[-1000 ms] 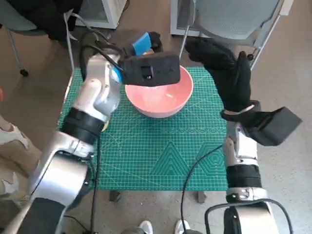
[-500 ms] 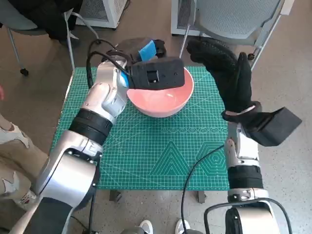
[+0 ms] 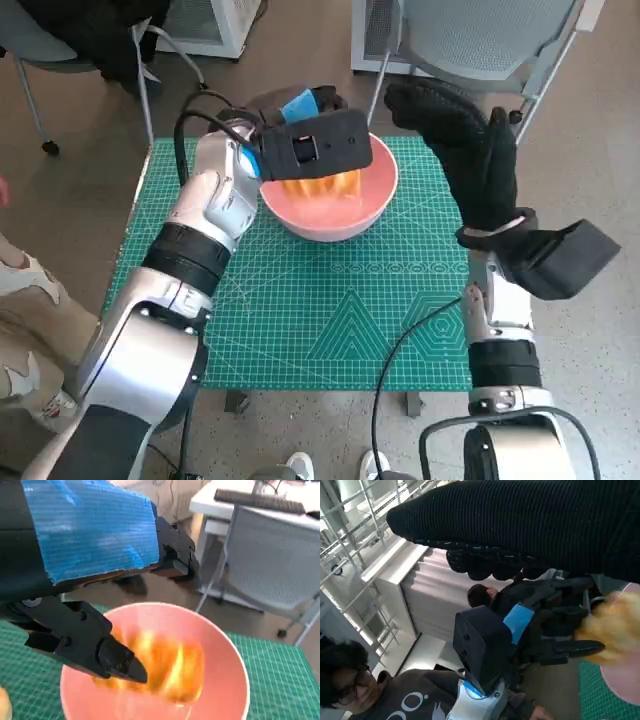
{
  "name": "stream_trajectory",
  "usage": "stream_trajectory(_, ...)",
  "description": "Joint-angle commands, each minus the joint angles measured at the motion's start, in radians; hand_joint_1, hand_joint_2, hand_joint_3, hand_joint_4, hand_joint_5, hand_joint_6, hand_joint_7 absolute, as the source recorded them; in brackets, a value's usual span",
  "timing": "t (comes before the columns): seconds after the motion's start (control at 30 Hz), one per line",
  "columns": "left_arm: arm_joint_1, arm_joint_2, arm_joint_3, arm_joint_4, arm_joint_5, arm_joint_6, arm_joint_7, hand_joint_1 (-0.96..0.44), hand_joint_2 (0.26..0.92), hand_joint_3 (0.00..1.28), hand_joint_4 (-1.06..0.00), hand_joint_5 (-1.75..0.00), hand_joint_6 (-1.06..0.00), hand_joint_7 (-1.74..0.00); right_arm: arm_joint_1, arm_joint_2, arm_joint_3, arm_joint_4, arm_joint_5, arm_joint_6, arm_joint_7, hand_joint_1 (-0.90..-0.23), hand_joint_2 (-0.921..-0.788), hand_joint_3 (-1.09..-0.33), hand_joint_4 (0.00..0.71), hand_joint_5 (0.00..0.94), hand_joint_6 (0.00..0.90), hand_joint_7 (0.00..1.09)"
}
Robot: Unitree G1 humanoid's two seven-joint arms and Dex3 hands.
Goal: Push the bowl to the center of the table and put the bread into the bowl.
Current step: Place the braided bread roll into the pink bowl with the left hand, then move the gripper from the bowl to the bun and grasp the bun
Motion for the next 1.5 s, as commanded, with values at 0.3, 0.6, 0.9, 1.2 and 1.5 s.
stream_trajectory(0.3, -0.015, 0.022, 0.032, -0.032, -0.029, -0.022, 0.018, -0.44, 0.805, 0.00, 0.00, 0.00, -0.20, -0.01, 0.006, 0.001, 0.001, 0.033, -0.009, 0.007, 0.001, -0.685, -0.921, -0.912, 0.133, 0.000, -0.001, 0.40)
stream_trajectory(0.6, 0.004, 0.050, 0.030, -0.089, -0.022, -0.002, 0.011, -0.45, 0.803, 0.00, 0.00, 0.00, -0.20, 0.00, 0.005, 0.005, 0.004, 0.034, -0.010, 0.007, 0.001, -0.684, -0.921, -0.912, 0.134, 0.000, -0.001, 0.40)
stream_trajectory(0.9, 0.146, 0.195, 0.047, -0.470, 0.009, 0.133, -0.105, -0.47, 0.807, 0.00, 0.00, 0.00, -0.20, 0.00, 0.009, 0.011, 0.010, 0.019, -0.008, 0.011, -0.001, -0.685, -0.921, -0.911, 0.130, 0.000, -0.001, 0.40)
stream_trajectory(1.2, 0.429, 0.399, 0.128, -1.014, 0.063, 0.312, -0.282, -0.45, 0.779, 0.00, -0.01, 0.00, -0.19, 0.00, 0.008, 0.022, 0.014, 0.017, -0.006, 0.008, -0.004, -0.685, -0.921, -0.913, 0.127, 0.000, -0.001, 0.40)
stream_trajectory(1.5, 0.633, 0.538, 0.212, -1.329, 0.114, 0.448, -0.429, -0.41, 0.732, 0.00, 0.00, 0.00, -0.18, 0.00, -0.006, 0.036, 0.013, 0.039, 0.002, 0.005, -0.002, -0.686, -0.921, -0.909, 0.128, 0.001, -0.001, 0.41)
